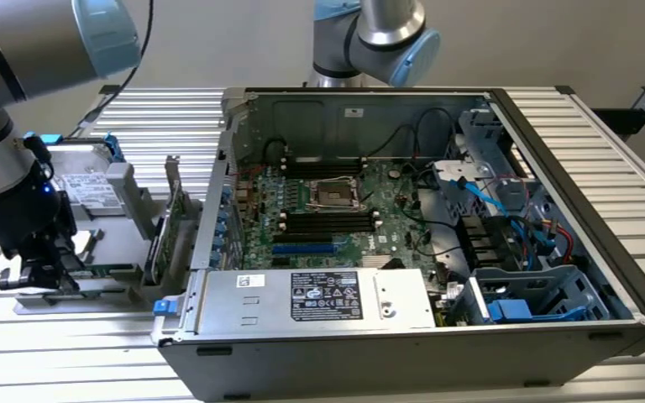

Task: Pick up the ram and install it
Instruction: 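Pick up the ram and move it above insertion slot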

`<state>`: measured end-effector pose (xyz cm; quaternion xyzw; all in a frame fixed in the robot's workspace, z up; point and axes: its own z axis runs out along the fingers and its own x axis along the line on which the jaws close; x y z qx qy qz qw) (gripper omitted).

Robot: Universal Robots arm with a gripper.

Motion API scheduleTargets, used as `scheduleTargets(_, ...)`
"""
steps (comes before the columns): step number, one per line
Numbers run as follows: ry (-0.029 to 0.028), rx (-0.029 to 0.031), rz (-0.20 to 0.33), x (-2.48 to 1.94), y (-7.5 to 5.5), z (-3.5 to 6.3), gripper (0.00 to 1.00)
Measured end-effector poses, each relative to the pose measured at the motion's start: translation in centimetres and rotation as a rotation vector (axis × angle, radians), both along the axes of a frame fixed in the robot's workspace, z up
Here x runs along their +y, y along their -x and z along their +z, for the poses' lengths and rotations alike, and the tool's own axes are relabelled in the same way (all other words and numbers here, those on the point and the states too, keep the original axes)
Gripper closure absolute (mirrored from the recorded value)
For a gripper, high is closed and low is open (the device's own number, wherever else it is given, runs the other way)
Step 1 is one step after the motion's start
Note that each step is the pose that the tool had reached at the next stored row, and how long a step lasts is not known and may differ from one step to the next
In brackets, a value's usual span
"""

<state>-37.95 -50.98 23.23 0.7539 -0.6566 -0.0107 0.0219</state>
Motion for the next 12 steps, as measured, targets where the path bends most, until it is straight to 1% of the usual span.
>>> scheduleTargets(8, -0.0019, -0.0001, 0.005, -0.24, 0.0, -1.46, 0.64)
scheduleTargets(10, -0.0038, 0.0, 0.005, -0.25, 0.0, -1.83, 0.64)
scheduleTargets(12, -0.0081, -0.0001, 0.005, -0.25, 0.0, -2.19, 0.64)
